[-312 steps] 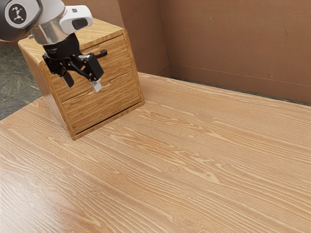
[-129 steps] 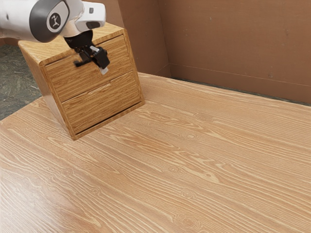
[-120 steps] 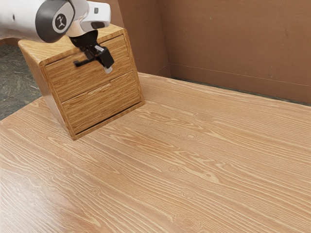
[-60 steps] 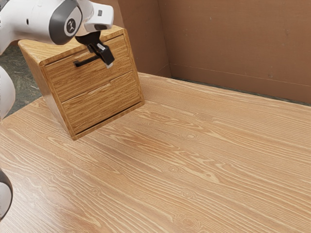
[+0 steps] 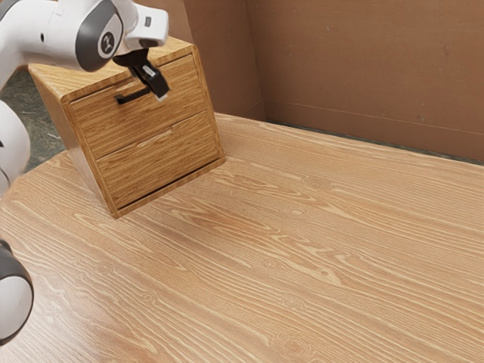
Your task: Pull the drawer handle with one arm to open the drawer
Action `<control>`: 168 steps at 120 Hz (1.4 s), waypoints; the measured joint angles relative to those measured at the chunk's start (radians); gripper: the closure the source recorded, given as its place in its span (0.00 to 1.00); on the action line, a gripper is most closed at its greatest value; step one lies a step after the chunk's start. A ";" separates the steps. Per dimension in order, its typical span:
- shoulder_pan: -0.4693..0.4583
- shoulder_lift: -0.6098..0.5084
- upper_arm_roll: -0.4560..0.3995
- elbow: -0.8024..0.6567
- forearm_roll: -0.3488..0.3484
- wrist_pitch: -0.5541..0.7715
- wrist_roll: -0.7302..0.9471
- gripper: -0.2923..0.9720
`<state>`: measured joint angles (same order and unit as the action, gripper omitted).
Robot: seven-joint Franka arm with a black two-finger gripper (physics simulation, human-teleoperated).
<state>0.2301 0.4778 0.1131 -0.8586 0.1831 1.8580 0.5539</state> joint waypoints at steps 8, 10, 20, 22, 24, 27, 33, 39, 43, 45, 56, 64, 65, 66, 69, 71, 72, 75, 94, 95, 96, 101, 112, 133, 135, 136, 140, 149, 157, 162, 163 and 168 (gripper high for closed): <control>0.008 0.006 0.000 0.003 0.002 0.007 0.006 0.25; 0.010 0.009 0.000 0.003 0.002 0.009 0.007 0.25; 0.014 0.020 -0.001 0.004 0.003 0.023 0.014 0.25; 0.015 0.022 -0.001 0.004 0.003 0.025 0.015 0.25; 0.015 0.024 -0.001 0.004 0.003 0.028 0.016 0.25; 0.015 0.027 -0.001 0.005 0.003 0.032 0.018 0.25; 0.016 0.030 -0.001 0.005 0.004 0.038 0.021 0.25; 0.018 0.032 -0.001 0.005 0.004 0.044 0.023 0.25; 0.019 0.033 -0.001 0.005 0.004 0.048 0.025 0.25; 0.019 0.033 0.000 0.005 0.004 0.050 0.026 0.25; 0.020 0.039 0.000 0.005 0.004 0.060 0.030 0.25; 0.029 0.042 -0.001 0.004 0.004 0.064 0.033 0.25; 0.030 0.043 -0.001 0.004 0.004 0.065 0.033 0.25; 0.031 0.044 -0.001 0.004 0.004 0.065 0.034 0.25; 0.032 0.047 0.000 0.004 0.004 0.067 0.034 0.25; 0.033 0.049 0.000 0.004 0.004 0.068 0.035 0.25; 0.034 0.049 0.000 0.004 0.004 0.068 0.035 0.25; 0.034 0.050 0.000 0.004 0.004 0.069 0.036 0.25; 0.034 0.059 -0.004 0.003 0.003 0.074 0.040 0.25; 0.034 0.059 -0.004 0.003 0.003 0.074 0.040 0.25; 0.034 0.059 -0.004 0.003 0.003 0.074 0.040 0.25; 0.034 0.059 -0.003 0.000 0.003 0.075 0.041 0.25; 0.034 0.060 -0.003 -0.005 0.003 0.076 0.043 0.25; 0.034 0.060 -0.003 -0.011 0.001 0.076 0.046 0.25; 0.034 0.060 -0.003 -0.011 0.001 0.076 0.046 0.25; 0.034 0.060 -0.003 -0.011 0.001 0.076 0.046 0.25; 0.034 0.060 -0.003 -0.011 0.001 0.076 0.046 0.25; 0.035 0.060 -0.003 -0.011 0.001 0.076 0.047 0.25; 0.035 0.063 -0.003 -0.012 0.001 0.077 0.048 0.25; 0.034 0.065 -0.003 -0.012 0.001 0.077 0.048 0.25; 0.034 0.066 -0.003 -0.013 0.001 0.077 0.048 0.25; 0.034 0.067 -0.003 -0.014 0.000 0.077 0.048 0.26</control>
<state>0.2640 0.5445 0.1104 -0.8722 0.1834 1.9348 0.6024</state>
